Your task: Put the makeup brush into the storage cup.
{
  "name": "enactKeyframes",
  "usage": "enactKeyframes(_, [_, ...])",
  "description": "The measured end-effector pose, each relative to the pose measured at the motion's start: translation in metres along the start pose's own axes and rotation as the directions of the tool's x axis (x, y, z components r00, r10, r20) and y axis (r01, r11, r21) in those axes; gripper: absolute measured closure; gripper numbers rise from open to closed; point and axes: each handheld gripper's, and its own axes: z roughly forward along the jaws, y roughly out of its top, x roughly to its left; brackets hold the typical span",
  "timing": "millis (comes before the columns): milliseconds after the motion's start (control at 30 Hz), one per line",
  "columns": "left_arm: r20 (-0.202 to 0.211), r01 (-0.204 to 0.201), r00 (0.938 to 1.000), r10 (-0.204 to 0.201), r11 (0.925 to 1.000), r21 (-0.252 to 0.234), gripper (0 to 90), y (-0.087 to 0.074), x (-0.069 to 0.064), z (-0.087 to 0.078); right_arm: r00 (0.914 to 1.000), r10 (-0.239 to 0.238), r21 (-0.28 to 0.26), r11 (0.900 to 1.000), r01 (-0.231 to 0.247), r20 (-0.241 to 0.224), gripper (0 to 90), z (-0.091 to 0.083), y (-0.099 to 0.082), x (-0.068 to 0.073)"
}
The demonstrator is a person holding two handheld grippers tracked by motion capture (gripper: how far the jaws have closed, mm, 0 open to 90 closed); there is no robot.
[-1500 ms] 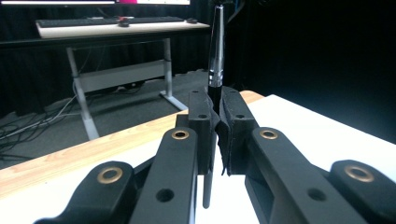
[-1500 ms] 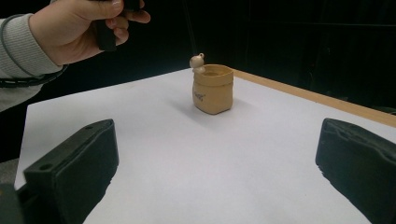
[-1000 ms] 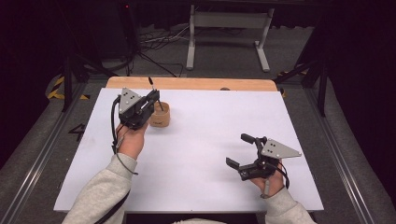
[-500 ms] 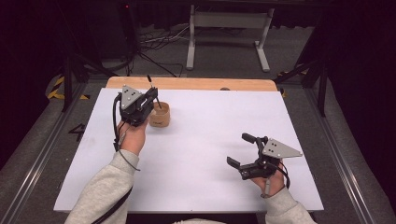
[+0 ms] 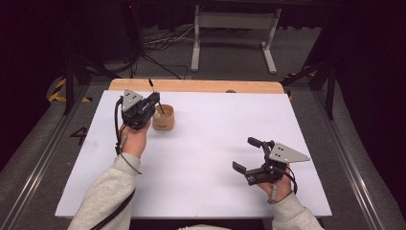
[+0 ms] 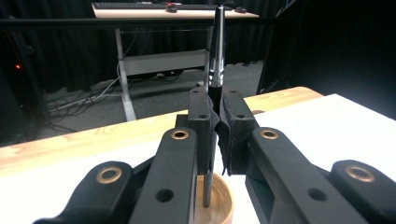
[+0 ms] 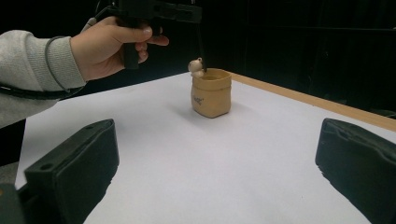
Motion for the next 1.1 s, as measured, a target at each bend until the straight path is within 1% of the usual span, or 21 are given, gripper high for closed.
enactKeyframes(133, [0.004, 0.0, 1.0, 0.0, 0.9999, 0.014, 84.4, -0.003, 0.0, 0.003, 1.0, -0.002, 0.001, 1.0, 0.002, 0.0, 0.0, 0.0, 0.0, 0.001])
enactKeyframes(167, [0.002, -0.007, 1.0, 0.007, 0.9998, 0.018, 84.3, -0.004, 0.0, 0.004, 1.0, -0.002, 0.003, 1.0, 0.002, -0.003, 0.0, 0.0, 0.0, 0.001])
enactKeyframes(267, [-0.008, -0.005, 1.0, 0.006, 0.9993, 0.038, 84.3, -0.008, 0.001, 0.007, 1.0, 0.0, 0.008, 1.0, 0.0, -0.008, 0.0, 0.001, -0.001, 0.001])
enactKeyframes(400, [-0.012, -0.009, 0.9999, 0.01, 0.9986, 0.051, 84.3, -0.011, 0.001, 0.01, 0.9999, -0.001, 0.007, 1.0, 0.001, -0.011, 0.0, 0.001, -0.001, 0.001])
enactKeyframes(733, [-0.028, -0.016, 0.9994, 0.018, 0.9976, 0.067, 84.3, -0.016, 0.0, 0.014, 0.9998, 0.001, 0.011, 0.9999, -0.001, -0.019, 0.0, 0.002, -0.002, 0.002])
enactKeyframes(833, [-0.036, -0.029, 0.9988, 0.032, 0.9966, 0.077, 84.1, -0.019, -0.001, 0.016, 0.9998, 0.004, 0.013, 0.9999, -0.004, -0.018, 0.0, 0.002, -0.003, 0.002])
enactKeyframes(1000, [-0.047, -0.024, 0.9985, 0.029, 0.9957, 0.09, 84.0, -0.024, 0.0, 0.019, 0.9998, 0.005, 0.01, 0.9999, -0.005, -0.021, 0.0, 0.002, -0.002, 0.002])
enactKeyframes(1067, [-0.047, -0.017, 0.9987, 0.021, 0.9958, 0.09, 84.0, -0.025, 0.001, 0.02, 0.9998, 0.005, 0.009, 0.9999, -0.005, -0.021, 0.0, 0.001, -0.002, 0.002])
enactKeyframes(1100, [-0.048, -0.02, 0.9985, 0.025, 0.9955, 0.093, 84.0, -0.026, 0.001, 0.019, 0.9998, 0.006, 0.008, 1.0, -0.005, -0.021, 0.0, 0.001, -0.002, 0.002])
